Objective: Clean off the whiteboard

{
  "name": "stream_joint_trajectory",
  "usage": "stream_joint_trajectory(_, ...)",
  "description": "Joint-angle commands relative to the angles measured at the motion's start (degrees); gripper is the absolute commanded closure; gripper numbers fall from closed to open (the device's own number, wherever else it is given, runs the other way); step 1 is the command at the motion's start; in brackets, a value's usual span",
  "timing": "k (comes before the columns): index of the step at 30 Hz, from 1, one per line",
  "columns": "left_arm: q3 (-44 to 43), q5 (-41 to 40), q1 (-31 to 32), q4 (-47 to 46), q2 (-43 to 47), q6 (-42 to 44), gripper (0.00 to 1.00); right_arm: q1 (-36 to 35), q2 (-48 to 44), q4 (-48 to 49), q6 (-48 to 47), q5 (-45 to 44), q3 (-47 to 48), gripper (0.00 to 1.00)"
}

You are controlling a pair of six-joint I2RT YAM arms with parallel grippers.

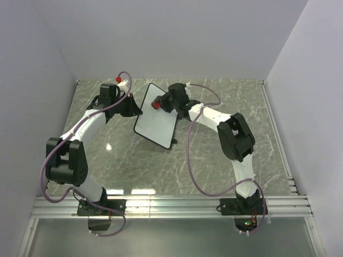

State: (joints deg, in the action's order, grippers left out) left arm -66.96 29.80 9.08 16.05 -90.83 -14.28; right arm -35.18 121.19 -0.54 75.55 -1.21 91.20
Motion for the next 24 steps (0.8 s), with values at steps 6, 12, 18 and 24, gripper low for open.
stream_joint_trajectory(6,2.19,5.35,2.69,5.65,0.47,2.68,1.0,-4.02,3.18,-6.84,-0.84,3.59,4.16,1.0)
stream_joint_trajectory(12,3.24,5.27,2.61,5.13,1.61,2.59,1.0,1.25,5.98,-9.21,-1.89,3.41,6.18,1.0)
stream_joint_trajectory(18,4.2,4.83,2.7,4.86,2.67,2.51,1.0,5.46,7.84,-14.39,-5.14,1.31,9.78,1.0)
stream_joint_trajectory(24,3.77,4.91,2.7,5.48,2.58,2.59,1.0,6.96,10.38,-16.07,-6.99,-0.02,13.29,1.0)
